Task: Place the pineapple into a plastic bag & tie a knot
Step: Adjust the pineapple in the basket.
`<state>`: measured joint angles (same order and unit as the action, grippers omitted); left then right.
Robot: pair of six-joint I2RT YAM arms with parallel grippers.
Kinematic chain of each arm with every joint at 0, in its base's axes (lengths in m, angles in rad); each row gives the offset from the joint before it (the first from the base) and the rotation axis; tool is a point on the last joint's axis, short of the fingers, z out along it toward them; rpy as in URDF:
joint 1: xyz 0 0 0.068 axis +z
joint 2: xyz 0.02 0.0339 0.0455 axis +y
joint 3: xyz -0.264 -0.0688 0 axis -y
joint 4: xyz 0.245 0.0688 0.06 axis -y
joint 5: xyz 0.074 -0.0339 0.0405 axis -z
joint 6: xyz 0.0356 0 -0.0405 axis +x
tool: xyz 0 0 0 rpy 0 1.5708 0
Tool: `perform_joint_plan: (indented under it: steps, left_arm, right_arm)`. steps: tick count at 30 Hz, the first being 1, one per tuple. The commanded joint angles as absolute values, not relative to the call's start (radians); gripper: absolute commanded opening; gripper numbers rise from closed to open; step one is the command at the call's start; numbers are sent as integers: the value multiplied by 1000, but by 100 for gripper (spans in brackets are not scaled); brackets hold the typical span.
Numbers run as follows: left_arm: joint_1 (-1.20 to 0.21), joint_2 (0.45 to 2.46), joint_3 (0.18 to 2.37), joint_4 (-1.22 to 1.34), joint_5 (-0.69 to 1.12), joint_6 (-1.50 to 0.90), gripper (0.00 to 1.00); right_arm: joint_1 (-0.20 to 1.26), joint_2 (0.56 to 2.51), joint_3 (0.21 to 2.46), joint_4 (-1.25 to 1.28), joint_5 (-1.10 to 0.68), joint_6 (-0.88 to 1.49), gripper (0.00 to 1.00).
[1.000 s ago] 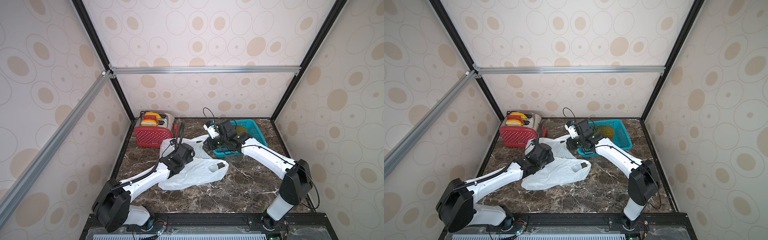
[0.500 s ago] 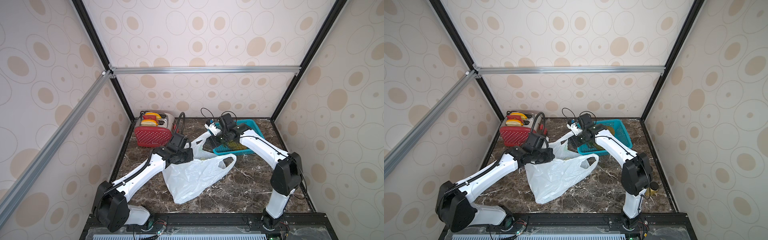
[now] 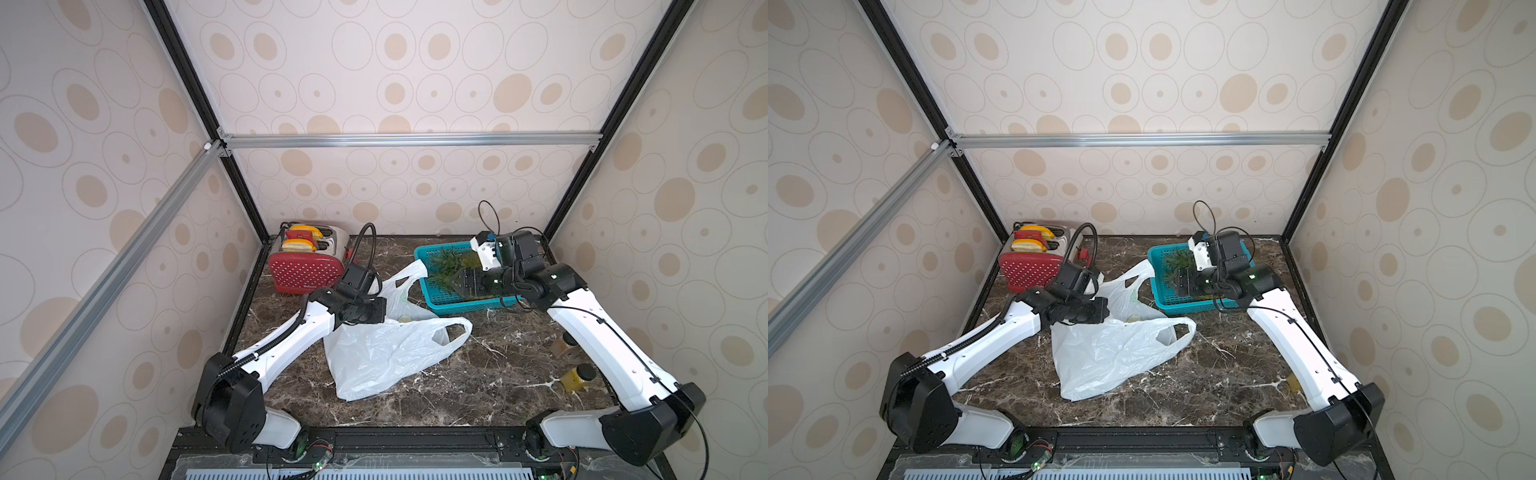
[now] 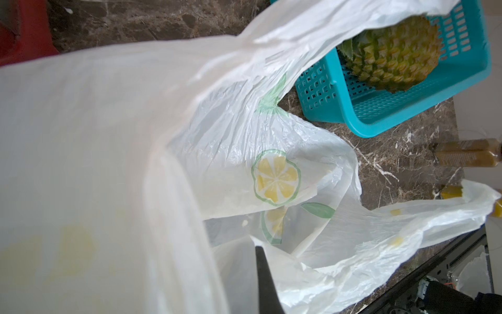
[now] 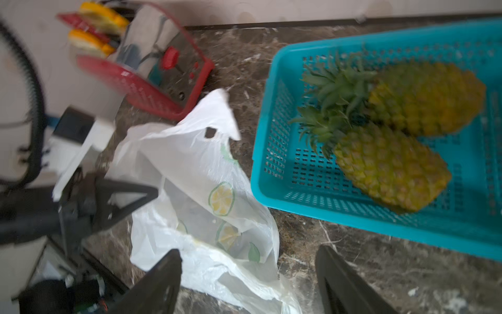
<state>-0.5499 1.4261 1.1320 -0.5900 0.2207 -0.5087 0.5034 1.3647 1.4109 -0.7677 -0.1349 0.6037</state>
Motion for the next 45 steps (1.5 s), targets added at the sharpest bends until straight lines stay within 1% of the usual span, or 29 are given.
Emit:
perform_joint_plan:
  steps: [1, 3, 6, 9, 12, 16, 21, 26, 31, 33, 35, 37, 43, 45]
  left_arm:
    - [-548, 1435, 1187, -666, 195, -423, 0]
    - [-548, 1433, 1193, -676, 185, -415, 0]
    - [-547, 1423, 1198, -678, 179, -413, 0]
    - [-548, 1408, 1193, -674, 177, -419, 0]
    - [-548, 1393, 1174, -670, 174, -426, 0]
    - [-548, 1381, 1165, -679, 179, -429, 0]
    - [-547, 1364, 1169, -709, 170, -426, 0]
    - [-546, 1348, 1155, -709, 164, -438, 0]
    - [-547, 1349, 1156, -707, 166, -448, 0]
    - [-548, 1352, 1158, -706, 168, -449, 0]
    - [-548, 1355, 1158, -705, 170, -450, 0]
    - [-547, 1359, 1159, -706, 170, -452, 0]
    - [-548, 1363, 1157, -700, 169, -456, 0]
    - [-547, 1366, 1159, -697, 168, -457, 0]
  right_arm:
    - [497, 1446, 1394, -755, 59, 1025, 77]
    - [497, 1508, 1435, -776, 98, 1180, 78]
    - [496, 1622, 1537, -908, 170, 1375, 79]
    - [491, 1745, 1663, -1027, 223, 1483, 81]
    - [480, 1848, 1745, -1032, 178, 1554, 84]
    - [481, 1975, 1817, -987, 99, 1621, 84]
    - [484, 2112, 1930, -1013, 76, 1656, 86]
    - [493, 2220, 1989, -995, 92, 1678, 87]
    - [496, 2308, 2019, -973, 176, 1675, 90]
    - [497, 2337, 2012, -944, 188, 1672, 89]
    - [500, 2359, 2000, -911, 201, 1667, 85]
    - [504, 2369, 1979, -881, 220, 1664, 77]
    - [521, 2332, 1886, -810, 264, 1615, 42]
    - [527, 2289, 1844, -780, 273, 1581, 23]
